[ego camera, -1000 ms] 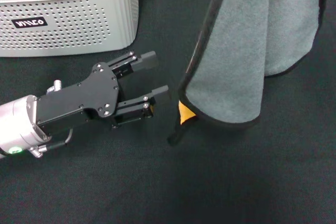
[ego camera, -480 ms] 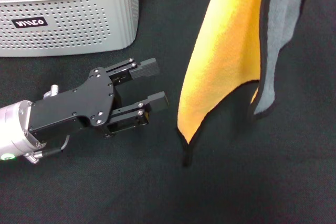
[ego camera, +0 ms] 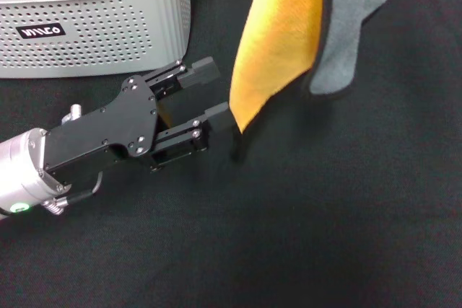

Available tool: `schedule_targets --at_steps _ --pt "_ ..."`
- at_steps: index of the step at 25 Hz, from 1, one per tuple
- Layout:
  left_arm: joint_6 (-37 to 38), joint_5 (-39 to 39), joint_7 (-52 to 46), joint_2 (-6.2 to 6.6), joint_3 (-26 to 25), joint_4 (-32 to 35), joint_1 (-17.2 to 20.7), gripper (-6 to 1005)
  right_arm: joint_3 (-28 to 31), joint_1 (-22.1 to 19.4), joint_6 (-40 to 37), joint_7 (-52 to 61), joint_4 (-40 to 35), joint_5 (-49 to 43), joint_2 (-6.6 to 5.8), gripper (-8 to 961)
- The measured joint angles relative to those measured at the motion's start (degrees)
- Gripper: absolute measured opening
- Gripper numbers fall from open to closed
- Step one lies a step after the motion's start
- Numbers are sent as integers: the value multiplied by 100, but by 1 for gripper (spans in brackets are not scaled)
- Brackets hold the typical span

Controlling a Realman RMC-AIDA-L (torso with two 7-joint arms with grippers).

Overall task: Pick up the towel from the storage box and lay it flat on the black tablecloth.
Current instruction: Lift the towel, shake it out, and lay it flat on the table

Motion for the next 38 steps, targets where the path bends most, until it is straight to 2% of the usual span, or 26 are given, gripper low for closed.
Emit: schedule_targets --at_steps 1,7,11,19,28,38 --pt "-3 -38 65 -25 -3 -5 -8 707 0 0 0 0 0 0 0 1" --pt "-37 -273 484 -212 -6 -39 -45 707 -199 -62 537 -83 158 -228 198 1" --pt "-110 -311 543 -271 -6 -142 -144 706 -376 -81 792 -173 252 -374 308 1" --pt "-366 -324 859 -313 -5 -588 -428 705 -574 17 1019 -212 336 -425 347 2" --pt "-429 -781 1057 -333 6 -899 -501 704 -815 35 1278 -218 333 -432 428 2" --pt "-513 -919 1135 -344 16 -1041 -458 704 -949 106 1511 -217 318 -519 431 2"
